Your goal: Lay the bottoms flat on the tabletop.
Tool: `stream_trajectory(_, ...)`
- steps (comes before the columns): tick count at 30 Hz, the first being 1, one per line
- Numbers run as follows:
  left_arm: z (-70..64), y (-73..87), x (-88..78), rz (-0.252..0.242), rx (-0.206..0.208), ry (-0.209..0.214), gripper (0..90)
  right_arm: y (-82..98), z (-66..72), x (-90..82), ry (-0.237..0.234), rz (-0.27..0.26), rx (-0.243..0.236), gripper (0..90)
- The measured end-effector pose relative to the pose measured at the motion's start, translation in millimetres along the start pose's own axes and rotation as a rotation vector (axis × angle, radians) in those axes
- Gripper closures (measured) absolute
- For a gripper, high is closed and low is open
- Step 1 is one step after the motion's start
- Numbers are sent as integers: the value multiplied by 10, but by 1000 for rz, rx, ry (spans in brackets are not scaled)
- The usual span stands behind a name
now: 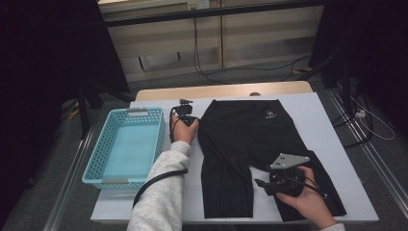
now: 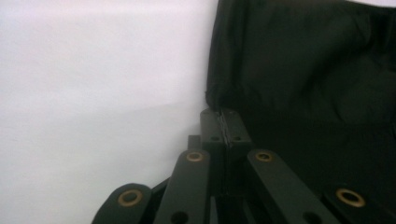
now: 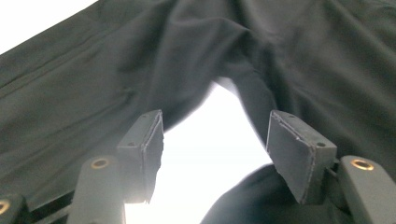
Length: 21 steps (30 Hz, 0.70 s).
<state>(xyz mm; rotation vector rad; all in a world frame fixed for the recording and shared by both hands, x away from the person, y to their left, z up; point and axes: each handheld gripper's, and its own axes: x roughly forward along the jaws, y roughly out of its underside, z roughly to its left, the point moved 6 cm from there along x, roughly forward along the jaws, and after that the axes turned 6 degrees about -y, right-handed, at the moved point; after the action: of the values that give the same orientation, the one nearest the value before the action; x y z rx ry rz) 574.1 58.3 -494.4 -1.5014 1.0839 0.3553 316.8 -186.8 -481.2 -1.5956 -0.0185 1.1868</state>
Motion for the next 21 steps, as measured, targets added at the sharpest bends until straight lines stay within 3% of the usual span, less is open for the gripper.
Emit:
stream_trajectory(2,-1,1,-2,-16,15,-7,851,16,-62,-59,22,-4,5,362)
stream_trajectory(4,-18,32,-21,-3,11,-6,688,45,-143,-135,51,-9,19,363)
stream_trajectory(6,-73,65,-59,8,17,11,617,96,-249,-237,88,-14,48,369)
stream_trajectory(12,-198,143,-255,-17,54,20,383,400,-608,-581,217,-5,137,371)
stream_trajectory(14,-208,195,-315,-9,72,-8,340,511,-710,-696,252,-5,166,382)
stream_trajectory(18,-257,324,-429,-2,86,0,315,729,-917,-891,349,8,241,415)
stream_trajectory(21,-287,412,-487,2,106,-4,308,833,-966,-925,354,23,295,501)
